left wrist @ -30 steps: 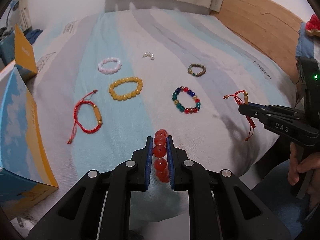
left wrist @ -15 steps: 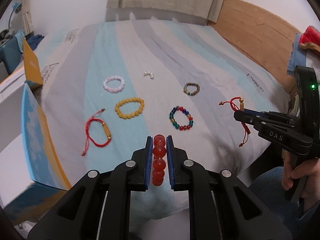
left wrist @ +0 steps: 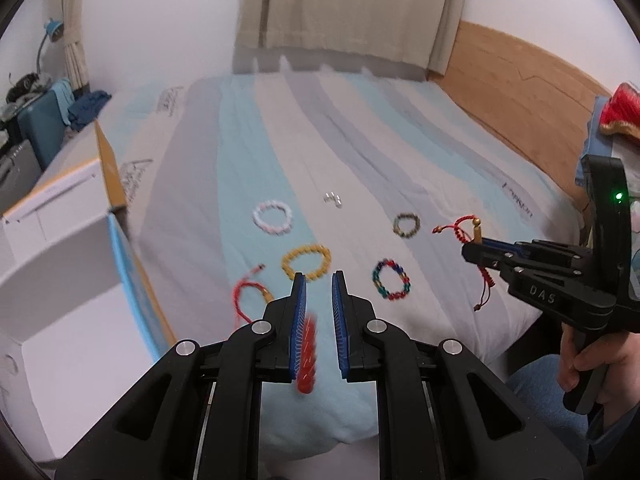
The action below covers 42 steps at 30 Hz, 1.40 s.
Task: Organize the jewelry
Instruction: 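Lift both held bracelets off the bed with both tools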
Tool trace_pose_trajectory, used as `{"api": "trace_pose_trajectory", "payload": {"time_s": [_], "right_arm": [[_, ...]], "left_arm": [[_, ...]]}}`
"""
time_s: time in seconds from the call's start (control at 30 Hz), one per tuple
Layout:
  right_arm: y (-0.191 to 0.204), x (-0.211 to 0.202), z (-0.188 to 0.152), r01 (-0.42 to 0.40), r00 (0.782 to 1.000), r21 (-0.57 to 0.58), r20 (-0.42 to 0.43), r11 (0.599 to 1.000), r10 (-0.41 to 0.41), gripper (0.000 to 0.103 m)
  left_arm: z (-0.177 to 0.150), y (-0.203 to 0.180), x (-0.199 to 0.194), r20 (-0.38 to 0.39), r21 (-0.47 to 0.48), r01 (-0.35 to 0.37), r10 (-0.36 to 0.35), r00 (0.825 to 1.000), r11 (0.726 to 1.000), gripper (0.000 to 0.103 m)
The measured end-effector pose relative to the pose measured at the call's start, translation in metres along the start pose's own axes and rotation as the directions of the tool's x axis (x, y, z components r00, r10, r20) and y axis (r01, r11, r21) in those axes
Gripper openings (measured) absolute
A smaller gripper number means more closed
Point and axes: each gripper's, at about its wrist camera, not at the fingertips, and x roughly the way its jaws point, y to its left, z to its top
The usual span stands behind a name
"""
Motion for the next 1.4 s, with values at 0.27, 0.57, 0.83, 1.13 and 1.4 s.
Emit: {"api": "trace_pose_trajectory", "payload": {"time_s": [0.27, 0.57, 0.83, 1.13, 1.4], "right_arm": [[0.042, 0.002, 0.02, -0.038, 0.999, -0.046, 0.008, 0.998, 0.039, 0.014], [0.041, 0.018, 0.003, -0.04, 0.999, -0.046, -0.026, 0.998, 0.039, 0.014], [0.011, 0.031, -0.019, -0.023, 0.998, -0.016, -0.059, 1.0, 0.022, 0.014], [-0.008, 0.041, -0.033, -0.018, 0.996, -0.009, -0.085, 1.0, 0.018, 0.014], [-0.019, 0.044, -0.041, -0.016, 0.995, 0.003, -0.096, 1.0, 0.016, 0.014]], "left_arm": [[-0.001, 0.025, -0.009, -0.007, -0.029, -0.024, 0.024, 1.0, 0.999, 0.011], [-0.04, 0.008, 0.028, -0.039, -0.005, 0.011, -0.011, 0.999, 1.0, 0.032], [-0.06, -0.017, 0.071, -0.05, 0.069, -0.001, 0.005, 0.999, 0.998, 0.047], [-0.086, -0.028, 0.109, -0.137, 0.129, -0.03, 0.048, 0.989, 0.991, 0.065], [-0.105, -0.015, 0.14, -0.209, 0.111, -0.105, 0.126, 0.97, 0.988, 0.07]]}}
